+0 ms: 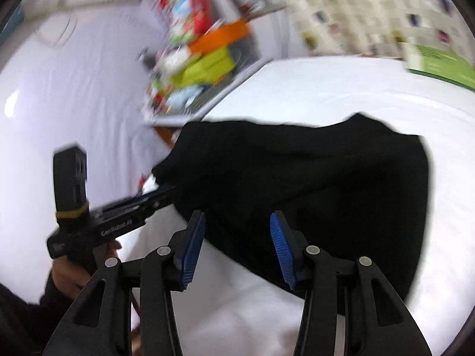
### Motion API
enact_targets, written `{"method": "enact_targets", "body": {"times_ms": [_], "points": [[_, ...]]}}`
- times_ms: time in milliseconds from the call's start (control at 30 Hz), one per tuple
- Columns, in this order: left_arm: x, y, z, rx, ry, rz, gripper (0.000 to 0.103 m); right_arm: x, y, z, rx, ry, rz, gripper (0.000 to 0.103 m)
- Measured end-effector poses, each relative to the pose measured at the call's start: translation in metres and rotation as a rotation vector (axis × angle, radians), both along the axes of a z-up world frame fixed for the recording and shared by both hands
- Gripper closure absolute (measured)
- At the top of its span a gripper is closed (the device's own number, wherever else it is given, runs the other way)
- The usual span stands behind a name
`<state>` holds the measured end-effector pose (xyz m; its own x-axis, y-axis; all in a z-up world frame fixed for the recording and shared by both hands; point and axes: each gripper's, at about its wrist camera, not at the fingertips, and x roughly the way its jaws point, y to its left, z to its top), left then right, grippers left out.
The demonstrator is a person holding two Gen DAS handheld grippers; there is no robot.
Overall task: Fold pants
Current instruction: 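Lay the folded pants down and open both tools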
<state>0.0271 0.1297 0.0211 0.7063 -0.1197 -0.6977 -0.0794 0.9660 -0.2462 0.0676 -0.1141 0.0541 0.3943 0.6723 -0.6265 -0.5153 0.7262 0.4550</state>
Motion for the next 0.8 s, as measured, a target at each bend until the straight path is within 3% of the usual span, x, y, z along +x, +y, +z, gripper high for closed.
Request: {"method": "enact_targets", "body": {"times_ms": [167, 433, 633, 800], "points": [[0.005, -0.008, -0.002, -0.004, 0.004, -0.031, 0.071, 0.024, -0.036, -0.016, -0.071, 0.082, -0.153, 0.056], [0.003, -0.021, -0.001, -0.016, 0.007, -0.070, 0.071, 0.073, 0.022, -0.027, -0.234, 0.079, -0.003, 0.062], [0.002, -0.028, -0.001, -0.021, 0.012, -0.090, 0.071, 0.118, 0.032, -0.008, -0.115, 0.002, -0.049, 0.062], [0.006, -0.029, 0.002, -0.023, 0.004, -0.100, 0.071, 0.111, 0.011, 0.008, -0.077, -0.033, -0.082, 0.062]]}}
